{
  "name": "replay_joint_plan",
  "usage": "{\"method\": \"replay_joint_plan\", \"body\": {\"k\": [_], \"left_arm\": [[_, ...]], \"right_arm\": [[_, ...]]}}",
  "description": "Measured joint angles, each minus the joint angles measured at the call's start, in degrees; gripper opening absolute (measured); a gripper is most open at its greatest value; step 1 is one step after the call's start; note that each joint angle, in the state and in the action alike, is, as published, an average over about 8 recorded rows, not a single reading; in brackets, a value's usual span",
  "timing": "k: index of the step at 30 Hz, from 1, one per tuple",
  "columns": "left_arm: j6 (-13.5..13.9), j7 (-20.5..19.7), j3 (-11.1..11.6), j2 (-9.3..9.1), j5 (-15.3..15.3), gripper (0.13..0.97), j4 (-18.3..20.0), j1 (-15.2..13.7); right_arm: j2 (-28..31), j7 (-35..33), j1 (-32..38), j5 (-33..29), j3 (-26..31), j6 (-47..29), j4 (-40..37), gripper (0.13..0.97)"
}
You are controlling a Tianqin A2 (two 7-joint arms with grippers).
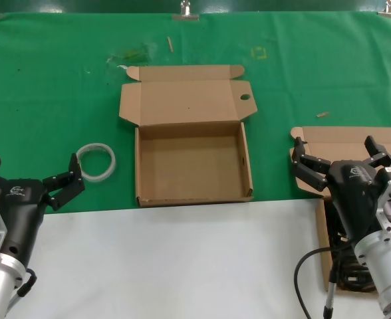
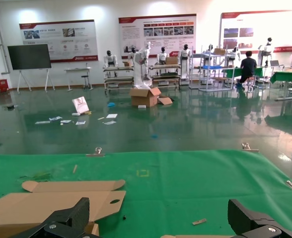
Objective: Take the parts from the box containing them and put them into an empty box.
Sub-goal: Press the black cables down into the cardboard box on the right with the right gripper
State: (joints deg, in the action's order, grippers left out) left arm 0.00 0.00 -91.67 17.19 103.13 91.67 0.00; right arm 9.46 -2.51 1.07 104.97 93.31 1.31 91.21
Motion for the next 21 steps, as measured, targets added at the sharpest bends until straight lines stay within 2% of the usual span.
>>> {"method": "replay_joint_plan", "body": {"k": [15,18,21], "left_arm": [[0.0,0.0,0.0,0.0,0.0,0.966,0.0,0.0],[0.0,0.0,0.0,0.0,0.0,0.966,0.0,0.0],[0.0,0.0,0.0,0.0,0.0,0.966,0.0,0.0]], "right_arm": [[0.0,-0.2,0.09,0.28,0.3,0.29,0.02,0.966],[0.07,-2.6,0.81,3.33,2.91,3.75,0.33,0.966],[-0.01,-7.75,1.93,8.89,6.99,9.97,1.09,0.966]]}}
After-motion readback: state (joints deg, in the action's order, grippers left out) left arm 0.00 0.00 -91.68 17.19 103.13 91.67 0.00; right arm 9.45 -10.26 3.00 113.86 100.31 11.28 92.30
